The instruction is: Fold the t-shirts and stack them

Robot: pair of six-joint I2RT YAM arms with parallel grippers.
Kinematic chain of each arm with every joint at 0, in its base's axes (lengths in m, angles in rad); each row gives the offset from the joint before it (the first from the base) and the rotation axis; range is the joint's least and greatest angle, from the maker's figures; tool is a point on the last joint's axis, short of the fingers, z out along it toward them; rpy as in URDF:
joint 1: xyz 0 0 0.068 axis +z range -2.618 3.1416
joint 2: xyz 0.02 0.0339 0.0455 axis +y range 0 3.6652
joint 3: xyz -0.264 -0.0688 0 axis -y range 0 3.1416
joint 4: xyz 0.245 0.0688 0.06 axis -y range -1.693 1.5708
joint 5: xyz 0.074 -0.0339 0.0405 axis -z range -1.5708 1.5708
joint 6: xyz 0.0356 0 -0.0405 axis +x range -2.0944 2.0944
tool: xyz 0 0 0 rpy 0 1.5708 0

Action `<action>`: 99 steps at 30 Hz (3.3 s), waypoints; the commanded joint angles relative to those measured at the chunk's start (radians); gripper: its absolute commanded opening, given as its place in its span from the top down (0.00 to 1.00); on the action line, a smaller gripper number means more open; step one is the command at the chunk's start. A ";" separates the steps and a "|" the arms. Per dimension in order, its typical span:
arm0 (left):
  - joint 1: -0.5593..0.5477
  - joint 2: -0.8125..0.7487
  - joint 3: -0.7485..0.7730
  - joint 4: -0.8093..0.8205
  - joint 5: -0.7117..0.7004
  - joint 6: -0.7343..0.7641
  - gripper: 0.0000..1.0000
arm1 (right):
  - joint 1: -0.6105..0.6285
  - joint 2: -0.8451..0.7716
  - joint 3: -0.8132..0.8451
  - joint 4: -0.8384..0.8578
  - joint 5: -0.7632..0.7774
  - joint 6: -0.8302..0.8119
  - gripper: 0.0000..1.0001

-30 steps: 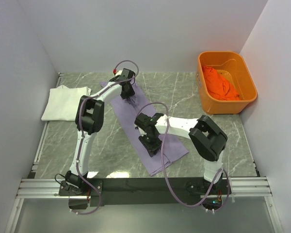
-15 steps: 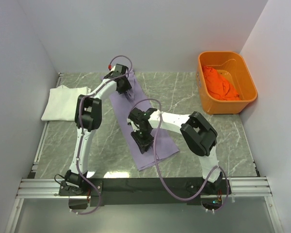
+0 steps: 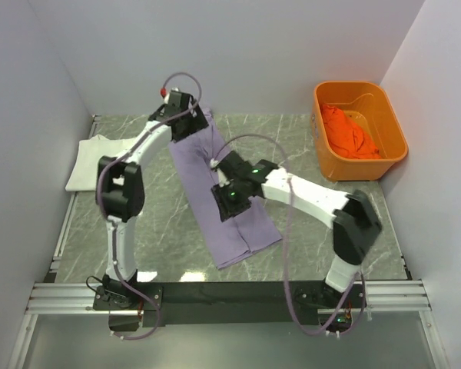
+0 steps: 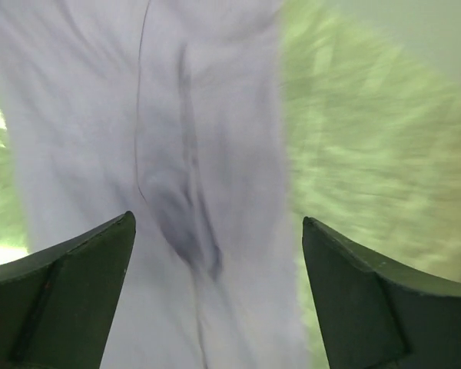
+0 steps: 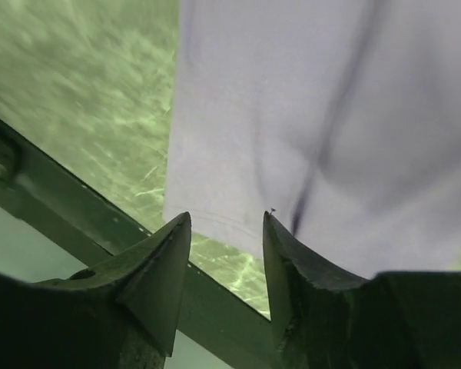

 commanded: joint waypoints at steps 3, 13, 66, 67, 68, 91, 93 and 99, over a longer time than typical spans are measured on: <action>-0.051 -0.312 -0.071 -0.101 -0.075 0.032 0.03 | -0.127 -0.213 -0.151 0.073 0.070 0.050 0.49; -0.262 -0.719 -0.581 -0.361 -0.083 -0.069 0.09 | -0.313 -0.442 -0.418 0.148 0.088 0.067 0.46; -0.090 -0.071 -0.001 -0.302 -0.205 -0.033 0.29 | -0.245 -0.153 -0.427 0.177 0.051 0.029 0.53; -0.084 -0.014 0.031 -0.304 -0.204 -0.019 0.29 | -0.239 -0.147 -0.423 0.174 0.050 0.027 0.53; -0.083 0.012 0.085 -0.307 -0.202 -0.014 0.29 | -0.236 -0.134 -0.415 0.168 0.048 0.027 0.53; -0.082 0.290 0.167 -0.192 -0.017 0.104 0.28 | -0.066 0.008 -0.292 0.037 -0.091 0.032 0.57; -0.087 0.305 0.200 -0.177 0.012 0.118 0.29 | -0.054 0.023 -0.282 0.034 -0.094 0.033 0.57; -0.108 0.350 0.274 -0.161 0.086 0.160 0.27 | -0.011 0.060 -0.242 0.016 -0.108 0.047 0.57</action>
